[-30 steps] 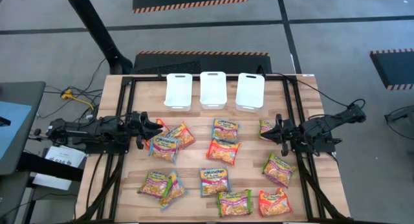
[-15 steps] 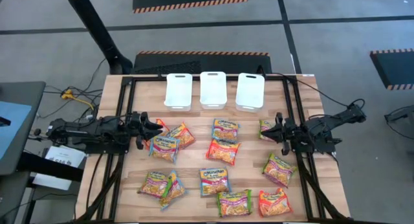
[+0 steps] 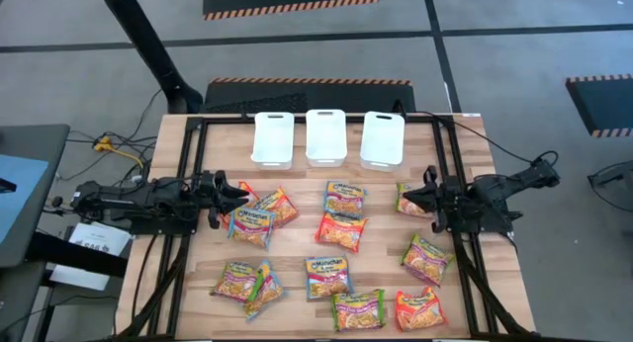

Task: Sort Maruchan noodles
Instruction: Put the green noodle pack into the right white bin

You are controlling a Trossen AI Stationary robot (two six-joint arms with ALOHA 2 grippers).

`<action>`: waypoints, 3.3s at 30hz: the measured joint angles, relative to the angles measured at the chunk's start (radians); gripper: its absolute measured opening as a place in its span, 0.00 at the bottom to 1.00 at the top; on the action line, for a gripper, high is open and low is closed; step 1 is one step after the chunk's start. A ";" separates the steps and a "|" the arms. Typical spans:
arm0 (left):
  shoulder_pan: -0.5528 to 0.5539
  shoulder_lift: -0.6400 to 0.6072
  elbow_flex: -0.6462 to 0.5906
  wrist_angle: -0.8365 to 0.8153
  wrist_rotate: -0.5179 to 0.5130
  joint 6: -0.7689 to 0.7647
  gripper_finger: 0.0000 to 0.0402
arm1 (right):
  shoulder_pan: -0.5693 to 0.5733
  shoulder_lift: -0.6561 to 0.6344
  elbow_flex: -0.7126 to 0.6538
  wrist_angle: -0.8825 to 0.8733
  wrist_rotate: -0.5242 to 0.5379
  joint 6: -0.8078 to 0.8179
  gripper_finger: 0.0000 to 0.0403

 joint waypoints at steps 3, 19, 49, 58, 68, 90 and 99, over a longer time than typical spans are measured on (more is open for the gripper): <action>0.000 0.000 0.000 0.000 0.000 0.001 0.29 | 0.000 0.000 0.000 0.055 -0.001 -0.096 0.08; 0.000 0.000 0.000 0.002 -0.024 0.002 0.29 | 0.000 0.000 0.032 0.343 -0.003 -0.441 0.20; 0.000 0.000 0.000 0.003 -0.026 0.002 0.29 | 0.001 0.285 0.521 0.062 0.709 -0.464 0.57; 0.000 0.000 0.000 0.003 -0.023 0.002 0.29 | 0.001 0.347 0.589 -0.183 0.701 -0.178 0.57; 0.000 0.000 0.000 0.003 -0.022 0.002 0.29 | 0.001 0.474 0.590 -0.274 0.519 0.084 0.57; 0.000 0.000 0.000 0.003 -0.022 -0.026 0.29 | 0.003 0.826 0.590 -0.262 -0.129 0.350 0.57; 0.000 0.000 0.000 0.003 -0.023 -0.024 0.29 | 0.007 0.984 0.590 -0.210 -0.262 0.451 0.57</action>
